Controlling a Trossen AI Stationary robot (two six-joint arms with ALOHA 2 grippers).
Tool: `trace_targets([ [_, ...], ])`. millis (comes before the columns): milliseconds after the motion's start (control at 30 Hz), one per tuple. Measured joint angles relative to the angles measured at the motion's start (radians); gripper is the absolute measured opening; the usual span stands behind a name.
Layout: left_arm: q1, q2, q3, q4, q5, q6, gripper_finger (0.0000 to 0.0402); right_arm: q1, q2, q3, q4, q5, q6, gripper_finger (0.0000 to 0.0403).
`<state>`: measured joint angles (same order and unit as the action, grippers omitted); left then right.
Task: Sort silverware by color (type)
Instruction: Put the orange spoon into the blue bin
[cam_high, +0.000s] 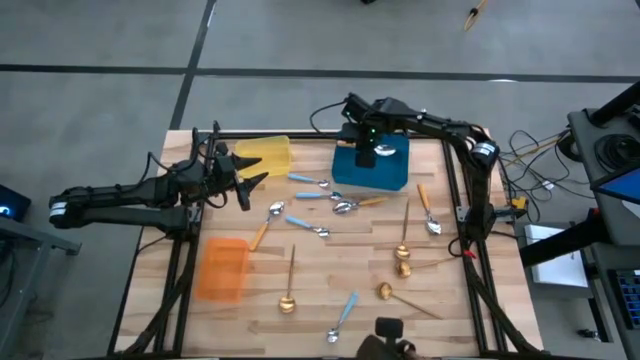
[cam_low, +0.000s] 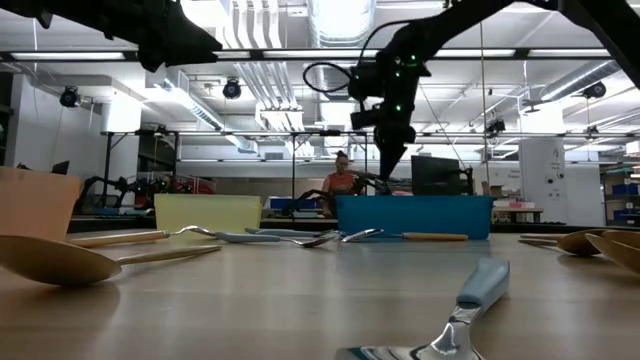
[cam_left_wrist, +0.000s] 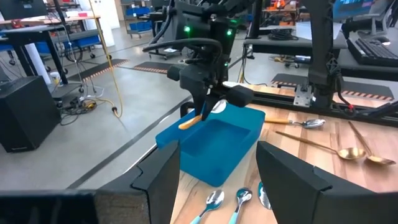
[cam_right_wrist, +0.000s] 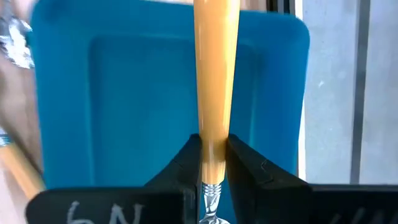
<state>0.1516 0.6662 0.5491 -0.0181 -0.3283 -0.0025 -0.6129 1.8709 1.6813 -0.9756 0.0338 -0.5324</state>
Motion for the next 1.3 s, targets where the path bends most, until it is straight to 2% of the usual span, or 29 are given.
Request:
trace_targets([
  [500,0.0,0.0,0.0,0.001,-0.001,0.0,0.0194,-0.034,0.001,-0.148,0.138,0.006,-0.015,0.0036],
  [967,0.0,0.0,0.0,0.001,-0.001,0.0,0.0194,-0.043,0.004,-0.159,0.208,0.018,-0.028,0.0036],
  [1300,0.0,0.0,0.0,0.0,-0.001,0.0,0.0194,-0.042,0.061,-0.159,0.203,0.03,-0.033,0.0036],
])
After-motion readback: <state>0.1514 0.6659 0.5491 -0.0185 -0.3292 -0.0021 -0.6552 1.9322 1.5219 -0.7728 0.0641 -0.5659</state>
